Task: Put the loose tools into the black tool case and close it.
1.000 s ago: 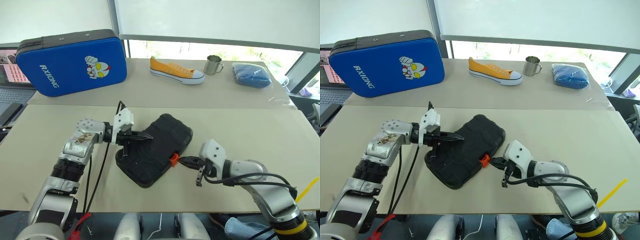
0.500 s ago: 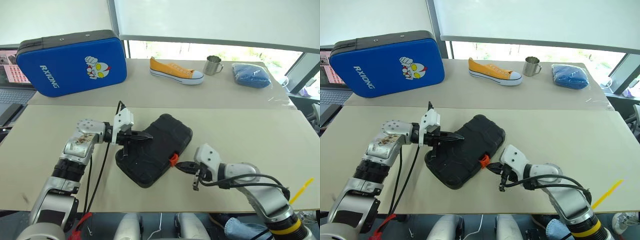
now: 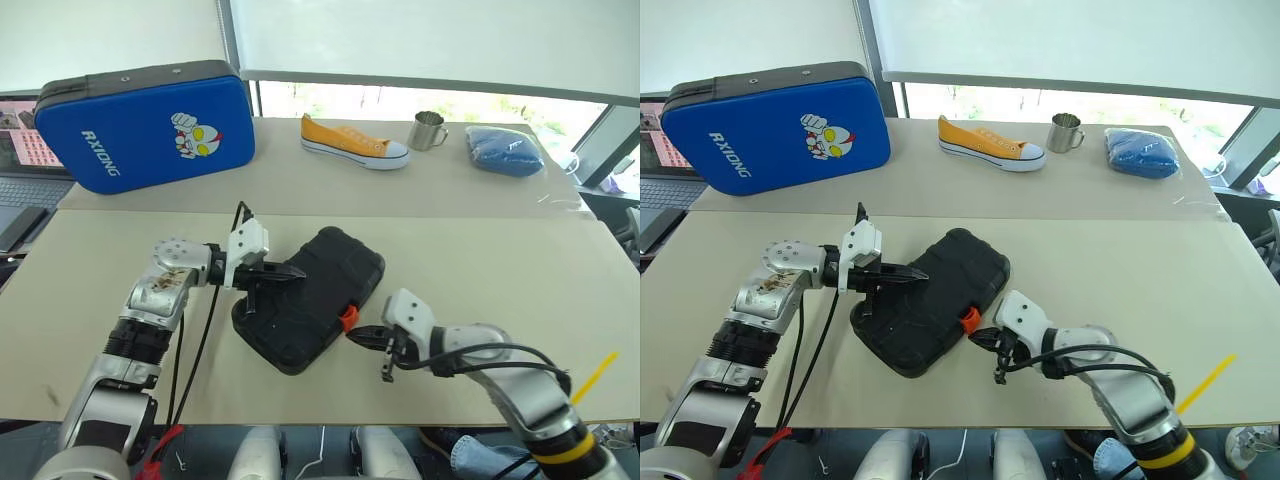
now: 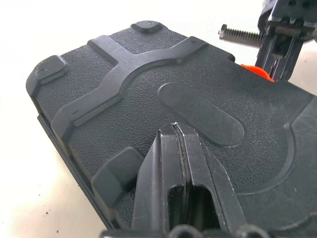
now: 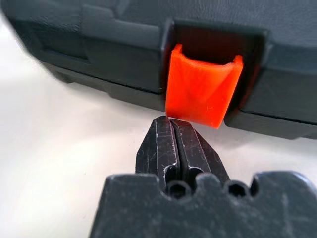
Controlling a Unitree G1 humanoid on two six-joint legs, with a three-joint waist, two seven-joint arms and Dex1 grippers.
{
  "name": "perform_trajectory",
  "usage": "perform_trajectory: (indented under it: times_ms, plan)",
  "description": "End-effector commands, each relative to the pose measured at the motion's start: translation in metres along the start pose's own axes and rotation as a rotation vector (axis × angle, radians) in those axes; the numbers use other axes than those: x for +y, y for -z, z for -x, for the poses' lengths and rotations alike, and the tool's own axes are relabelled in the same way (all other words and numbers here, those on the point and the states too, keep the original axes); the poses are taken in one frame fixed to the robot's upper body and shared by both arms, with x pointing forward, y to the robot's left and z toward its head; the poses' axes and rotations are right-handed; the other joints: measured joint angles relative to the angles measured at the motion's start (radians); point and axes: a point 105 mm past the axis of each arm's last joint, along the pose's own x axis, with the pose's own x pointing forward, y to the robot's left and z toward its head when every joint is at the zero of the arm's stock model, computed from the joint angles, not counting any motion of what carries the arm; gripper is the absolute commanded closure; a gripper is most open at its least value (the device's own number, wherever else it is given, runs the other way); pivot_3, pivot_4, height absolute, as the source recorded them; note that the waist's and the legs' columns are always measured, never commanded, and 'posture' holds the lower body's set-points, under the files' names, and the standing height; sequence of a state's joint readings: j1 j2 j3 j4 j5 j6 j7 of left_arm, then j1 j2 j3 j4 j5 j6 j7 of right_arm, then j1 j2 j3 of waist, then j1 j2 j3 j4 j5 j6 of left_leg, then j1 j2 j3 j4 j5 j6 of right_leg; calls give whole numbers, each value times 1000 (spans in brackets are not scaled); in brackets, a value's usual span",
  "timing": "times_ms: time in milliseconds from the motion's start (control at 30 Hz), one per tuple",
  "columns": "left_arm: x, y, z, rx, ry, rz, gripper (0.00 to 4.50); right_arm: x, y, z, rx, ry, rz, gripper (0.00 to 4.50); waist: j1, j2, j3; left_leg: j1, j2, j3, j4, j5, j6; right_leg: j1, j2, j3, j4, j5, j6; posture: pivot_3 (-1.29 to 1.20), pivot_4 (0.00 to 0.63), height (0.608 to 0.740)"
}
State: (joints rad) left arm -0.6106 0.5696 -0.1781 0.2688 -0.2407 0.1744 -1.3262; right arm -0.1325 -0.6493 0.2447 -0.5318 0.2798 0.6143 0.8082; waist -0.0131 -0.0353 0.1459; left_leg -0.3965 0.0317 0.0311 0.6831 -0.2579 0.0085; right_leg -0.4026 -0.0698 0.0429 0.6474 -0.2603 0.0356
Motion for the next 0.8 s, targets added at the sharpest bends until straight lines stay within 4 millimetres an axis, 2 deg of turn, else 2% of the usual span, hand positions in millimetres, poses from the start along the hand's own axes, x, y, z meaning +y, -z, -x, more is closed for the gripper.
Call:
perform_trajectory:
  times_ms: [33,400,633,800]
  plan:
    - [-16,32,-10,82,56,83,4482,-1,-8,8,-22,7,21,4500,0,0,-1,1,0,0,0,0,0,1,0,0,0,0,0,0,150,740]
    - [-16,34,-9,85,56,83,4482,-13,-19,-4,-72,31,55,4500,-1,3,-4,2,0,1,0,0,0,1,0,0,0,0,0,0,150,740]
    - [-19,39,-10,92,64,97,4482,-15,-25,-14,-104,20,65,4500,-10,3,-4,14,1,1,-3,0,0,12,2,1,-1,-1,-1,0,150,740]
    - [-19,43,-10,108,65,99,4482,-18,-34,-17,-141,27,72,4500,-12,5,-5,16,3,1,-3,0,0,13,5,2,-1,-1,-2,0,150,740]
